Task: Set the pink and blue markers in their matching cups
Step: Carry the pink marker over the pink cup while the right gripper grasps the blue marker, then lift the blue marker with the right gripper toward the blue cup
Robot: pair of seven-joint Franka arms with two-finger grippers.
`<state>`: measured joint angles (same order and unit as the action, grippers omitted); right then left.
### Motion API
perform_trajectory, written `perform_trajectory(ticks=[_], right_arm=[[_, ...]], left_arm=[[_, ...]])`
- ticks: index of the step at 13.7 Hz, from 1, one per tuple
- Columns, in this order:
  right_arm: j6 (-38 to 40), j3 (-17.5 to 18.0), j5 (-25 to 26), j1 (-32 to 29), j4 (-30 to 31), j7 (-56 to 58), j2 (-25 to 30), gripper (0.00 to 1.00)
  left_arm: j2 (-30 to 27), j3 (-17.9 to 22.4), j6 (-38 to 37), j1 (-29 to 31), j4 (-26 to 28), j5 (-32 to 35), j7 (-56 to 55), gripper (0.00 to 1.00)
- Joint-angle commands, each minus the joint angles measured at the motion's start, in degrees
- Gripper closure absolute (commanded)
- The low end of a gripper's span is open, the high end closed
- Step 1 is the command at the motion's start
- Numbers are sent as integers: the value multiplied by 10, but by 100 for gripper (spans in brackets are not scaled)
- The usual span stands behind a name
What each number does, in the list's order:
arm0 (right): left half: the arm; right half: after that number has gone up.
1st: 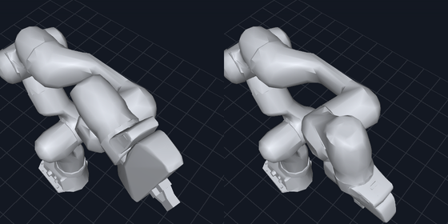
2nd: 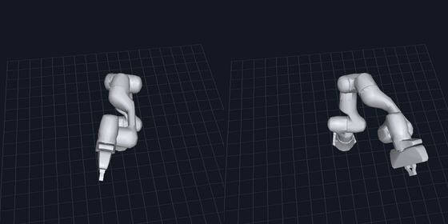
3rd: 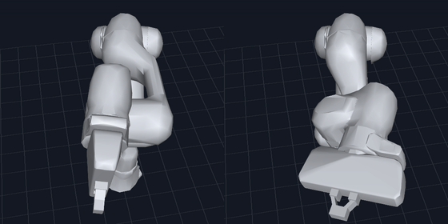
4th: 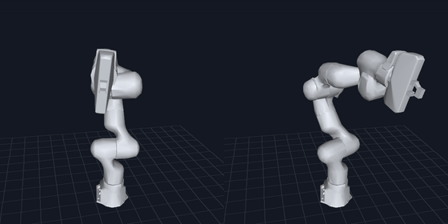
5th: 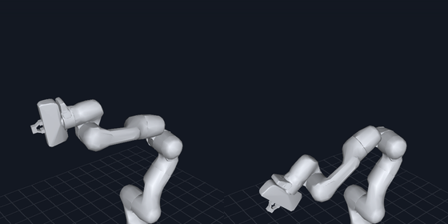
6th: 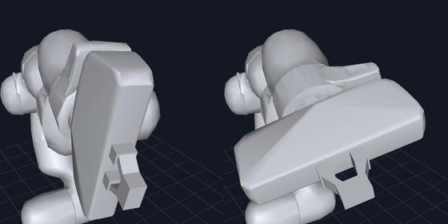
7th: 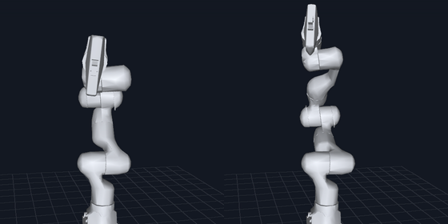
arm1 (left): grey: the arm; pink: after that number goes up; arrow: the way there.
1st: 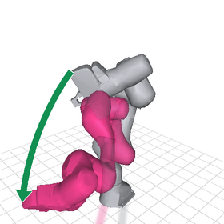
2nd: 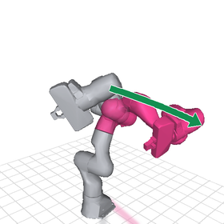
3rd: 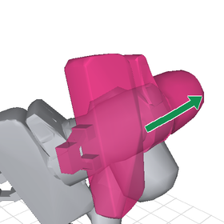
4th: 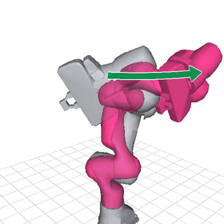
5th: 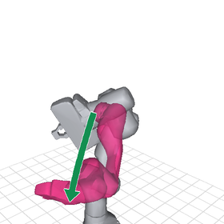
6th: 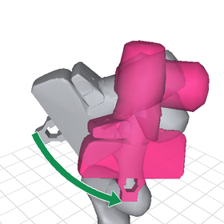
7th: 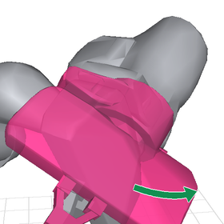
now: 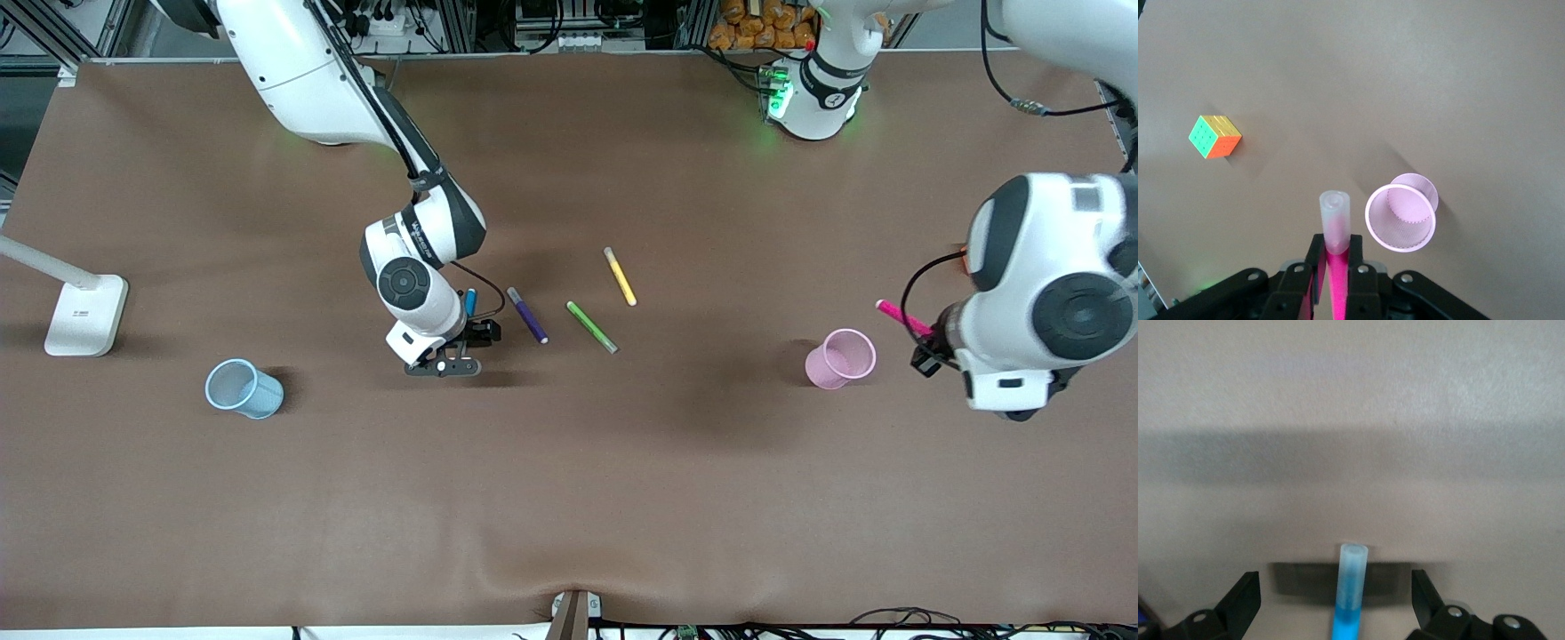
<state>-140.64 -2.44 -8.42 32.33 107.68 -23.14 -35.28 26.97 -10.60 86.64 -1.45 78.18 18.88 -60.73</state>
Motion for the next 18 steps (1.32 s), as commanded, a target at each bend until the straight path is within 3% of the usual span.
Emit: perform_trajectory(ticks=[1, 9, 14, 15, 16, 17, 18], right_arm=[[-7, -3, -3, 3, -5, -7, -5, 0], [33, -4, 0, 6, 14, -6, 6, 0], [33, -4, 0, 6, 13, -6, 6, 0], [32, -5, 0, 6, 13, -7, 6, 13], [32, -5, 1, 6, 13, -7, 6, 37], [32, -5, 1, 6, 12, -7, 7, 79], [32, -5, 0, 5, 12, -7, 9, 100]], left_arm=[[17, -1, 5, -16, -2, 28, -42, 100], [30, -1, 5, -17, 13, 80, -51, 100], [46, -1, 5, -26, 15, 110, -127, 100], [48, -1, 5, -26, 15, 114, -129, 100], [50, -1, 5, -27, 15, 120, -138, 100], [55, -1, 5, -33, 15, 137, -160, 100], [57, -2, 5, -35, 18, 154, -177, 100]])
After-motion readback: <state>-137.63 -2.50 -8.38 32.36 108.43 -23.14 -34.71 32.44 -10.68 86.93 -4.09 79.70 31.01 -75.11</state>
